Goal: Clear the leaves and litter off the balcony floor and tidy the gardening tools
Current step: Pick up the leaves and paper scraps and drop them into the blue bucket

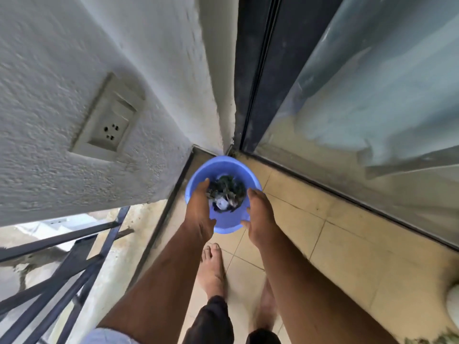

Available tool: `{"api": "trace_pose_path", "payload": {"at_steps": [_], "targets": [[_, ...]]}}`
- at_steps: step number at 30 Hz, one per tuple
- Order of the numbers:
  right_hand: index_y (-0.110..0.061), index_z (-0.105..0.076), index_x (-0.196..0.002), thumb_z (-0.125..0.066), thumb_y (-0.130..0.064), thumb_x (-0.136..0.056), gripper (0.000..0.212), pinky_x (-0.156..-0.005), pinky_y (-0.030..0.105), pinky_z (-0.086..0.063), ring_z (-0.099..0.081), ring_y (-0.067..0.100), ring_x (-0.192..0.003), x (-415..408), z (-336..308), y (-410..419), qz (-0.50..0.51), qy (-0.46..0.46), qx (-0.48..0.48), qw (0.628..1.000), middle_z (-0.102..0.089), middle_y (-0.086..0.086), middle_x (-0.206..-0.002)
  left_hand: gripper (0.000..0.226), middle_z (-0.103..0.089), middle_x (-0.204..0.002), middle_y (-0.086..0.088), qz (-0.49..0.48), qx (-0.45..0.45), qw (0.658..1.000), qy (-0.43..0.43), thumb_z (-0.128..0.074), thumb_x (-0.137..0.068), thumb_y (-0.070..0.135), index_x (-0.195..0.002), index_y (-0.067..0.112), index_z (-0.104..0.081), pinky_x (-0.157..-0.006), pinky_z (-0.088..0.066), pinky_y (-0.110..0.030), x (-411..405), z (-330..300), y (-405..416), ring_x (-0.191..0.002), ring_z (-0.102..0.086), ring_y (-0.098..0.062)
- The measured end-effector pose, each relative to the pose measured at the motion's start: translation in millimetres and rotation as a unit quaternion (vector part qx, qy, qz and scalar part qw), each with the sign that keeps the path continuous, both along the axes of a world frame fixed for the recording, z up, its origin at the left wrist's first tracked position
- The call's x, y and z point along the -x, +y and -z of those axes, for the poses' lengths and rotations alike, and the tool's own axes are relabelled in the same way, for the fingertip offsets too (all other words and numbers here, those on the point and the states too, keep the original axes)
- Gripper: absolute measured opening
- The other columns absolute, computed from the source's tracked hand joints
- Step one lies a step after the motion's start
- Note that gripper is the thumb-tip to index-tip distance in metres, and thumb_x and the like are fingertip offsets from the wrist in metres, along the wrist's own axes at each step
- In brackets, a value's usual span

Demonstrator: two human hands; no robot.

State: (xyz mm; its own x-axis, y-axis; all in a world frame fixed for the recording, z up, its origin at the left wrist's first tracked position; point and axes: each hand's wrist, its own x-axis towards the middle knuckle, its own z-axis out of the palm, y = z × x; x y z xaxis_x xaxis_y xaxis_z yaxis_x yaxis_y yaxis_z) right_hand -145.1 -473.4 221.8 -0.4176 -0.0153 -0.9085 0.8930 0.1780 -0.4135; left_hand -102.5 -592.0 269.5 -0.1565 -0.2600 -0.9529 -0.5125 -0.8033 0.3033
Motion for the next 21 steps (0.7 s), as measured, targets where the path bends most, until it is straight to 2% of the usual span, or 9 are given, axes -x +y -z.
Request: {"api": "trace_pose_path", "payload": {"at_steps": [3,5,7,10,13,14,16,18,21], "targets": [[-0.028,-0.064,-0.107,-0.056,-0.033,-0.107,0.009,-0.105,0.049,-0.048,-0.059,0.012,-0.096,0.3,-46.6,11.5,0.007,0.036,-0.002,0.999,-0.064,0.000,-0.111,0.020,-0.049,-0.121,0.004,0.020,0.012,1.000,0.008,-0.051,-0.111,0.040,-0.120,0.025,-0.059,-0.098,-0.032,-0.036,3.8,-62.4,8.5,-0.113,-0.042,-0.010],[-0.031,-0.063,-0.125,-0.057,-0.034,-0.106,0.020,-0.109,0.047,-0.048,-0.061,0.012,-0.109,5.1,-92.3,16.9,0.017,0.047,0.003,0.999,-0.065,-0.004,-0.124,0.020,-0.050,-0.118,0.004,0.038,0.020,0.999,0.014,-0.052,-0.111,0.036,-0.124,0.022,-0.057,-0.098,-0.032,-0.034,9.4,-116.1,18.7,-0.110,-0.043,-0.009],[-0.032,-0.063,-0.127,-0.058,-0.036,-0.104,0.024,-0.108,0.045,-0.048,-0.063,0.011,-0.111,12.2,-146.7,21.4,0.006,0.063,0.016,0.998,-0.066,-0.008,-0.126,0.029,-0.052,-0.126,0.004,0.066,0.028,0.997,0.021,-0.054,-0.110,0.040,-0.131,0.021,-0.056,-0.097,-0.035,-0.034,15.1,-167.0,30.8,-0.112,-0.047,-0.011],[-0.018,-0.063,-0.124,-0.058,-0.033,-0.102,0.028,-0.108,0.052,-0.049,-0.065,0.027,-0.112,21.0,-246.0,33.6,-0.020,0.106,0.028,0.994,-0.066,0.008,-0.129,0.054,-0.069,-0.126,-0.007,0.092,0.031,0.994,0.050,-0.066,-0.099,0.055,-0.130,0.010,-0.066,-0.088,-0.049,-0.038,18.4,-239.8,47.8,-0.105,-0.064,-0.022],[-0.025,-0.063,-0.131,-0.058,-0.033,-0.105,0.028,-0.112,0.050,-0.047,-0.061,0.016,-0.114,22.9,-338.5,52.7,-0.018,0.133,0.034,0.990,-0.064,-0.003,-0.131,0.107,-0.074,-0.118,-0.027,0.156,0.064,0.981,0.100,-0.076,-0.062,0.087,-0.123,0.000,-0.071,-0.104,-0.056,-0.058,16.2,-250.3,63.6,-0.102,-0.073,-0.035],[-0.027,-0.065,-0.125,-0.059,-0.034,-0.105,0.022,-0.112,0.050,-0.047,-0.060,0.016,-0.114,22.3,-370.1,61.6,-0.026,0.147,0.028,0.988,-0.065,-0.005,-0.127,0.107,-0.075,-0.117,-0.023,0.169,0.078,0.977,0.108,-0.075,-0.061,0.090,-0.125,0.004,-0.072,-0.108,-0.053,-0.060,17.9,-274.8,70.7,-0.106,-0.074,-0.035],[-0.028,-0.065,-0.110,-0.058,-0.034,-0.105,0.011,-0.111,0.052,-0.048,-0.060,0.019,-0.113,19.9,-418.2,80.5,-0.040,0.171,0.015,0.984,-0.066,-0.002,-0.122,0.077,-0.074,-0.128,-0.003,0.197,0.116,0.968,0.104,-0.069,-0.081,0.078,-0.130,0.018,-0.073,-0.117,-0.046,-0.052,23.0,-357.4,95.4,-0.121,-0.068,-0.026],[-0.028,-0.063,-0.109,-0.057,-0.034,-0.105,0.010,-0.112,0.053,-0.046,-0.058,0.020,-0.115,16.6,-469.7,104.2,-0.033,0.182,0.021,0.983,-0.064,0.001,-0.128,0.052,-0.064,-0.134,0.009,0.240,0.167,0.950,0.109,-0.062,-0.099,0.061,-0.136,0.024,-0.067,-0.121,-0.040,-0.045,22.9,-439.3,120.5,-0.129,-0.059,-0.020],[-0.022,-0.064,-0.109,-0.056,-0.028,-0.105,0.011,-0.107,0.052,-0.048,-0.058,0.029,-0.114,9.2,-521.8,143.2,0.004,0.176,0.026,0.984,-0.063,0.012,-0.127,0.061,-0.057,-0.137,0.005,0.278,0.190,0.931,0.138,-0.057,-0.099,0.068,-0.145,0.027,-0.060,-0.122,-0.036,-0.046,25.0,-498.3,154.7,-0.140,-0.051,-0.023]]}}
